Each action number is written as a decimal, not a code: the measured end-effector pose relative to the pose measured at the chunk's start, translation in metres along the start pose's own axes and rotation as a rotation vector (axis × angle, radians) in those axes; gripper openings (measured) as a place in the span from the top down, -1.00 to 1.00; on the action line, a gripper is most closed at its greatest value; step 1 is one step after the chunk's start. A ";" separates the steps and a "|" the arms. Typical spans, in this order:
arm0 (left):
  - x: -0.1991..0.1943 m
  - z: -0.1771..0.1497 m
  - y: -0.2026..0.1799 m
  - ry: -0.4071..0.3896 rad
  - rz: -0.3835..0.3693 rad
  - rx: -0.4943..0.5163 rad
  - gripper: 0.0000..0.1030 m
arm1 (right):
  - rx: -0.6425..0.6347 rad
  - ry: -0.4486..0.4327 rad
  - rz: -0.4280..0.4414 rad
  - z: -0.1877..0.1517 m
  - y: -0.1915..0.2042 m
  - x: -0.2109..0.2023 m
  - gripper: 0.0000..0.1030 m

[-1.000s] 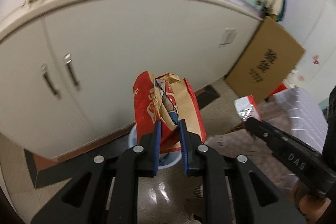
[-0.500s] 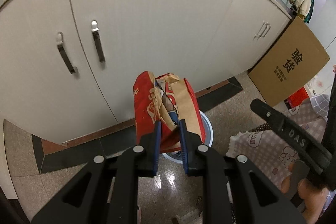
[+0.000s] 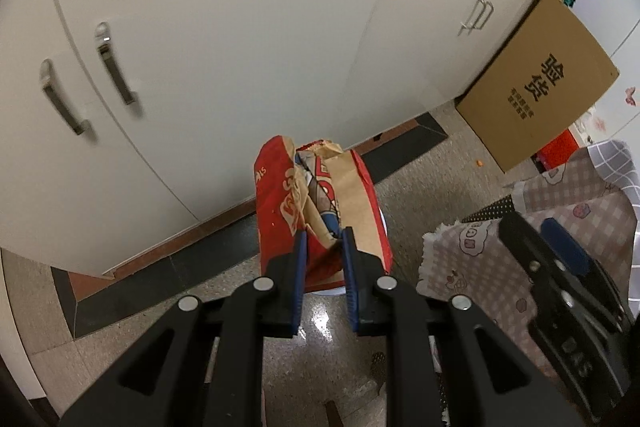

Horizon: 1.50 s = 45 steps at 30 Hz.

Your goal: Collect trash

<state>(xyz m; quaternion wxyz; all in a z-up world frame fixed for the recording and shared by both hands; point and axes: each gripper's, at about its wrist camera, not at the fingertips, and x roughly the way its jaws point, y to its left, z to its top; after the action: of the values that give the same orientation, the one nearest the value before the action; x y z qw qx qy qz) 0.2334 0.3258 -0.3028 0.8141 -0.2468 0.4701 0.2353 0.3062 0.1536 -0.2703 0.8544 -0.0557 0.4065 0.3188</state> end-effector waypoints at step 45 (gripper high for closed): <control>-0.324 -0.103 -0.126 -0.552 -0.281 0.419 -0.69 | 0.182 -0.556 -0.291 -0.064 -0.049 -0.373 -0.78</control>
<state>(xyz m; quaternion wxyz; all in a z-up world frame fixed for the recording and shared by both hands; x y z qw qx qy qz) 0.0994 0.1163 -0.0395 0.9674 -0.0643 0.2323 0.0778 0.1191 -0.0940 -0.0479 0.9708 0.0525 0.1721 0.1589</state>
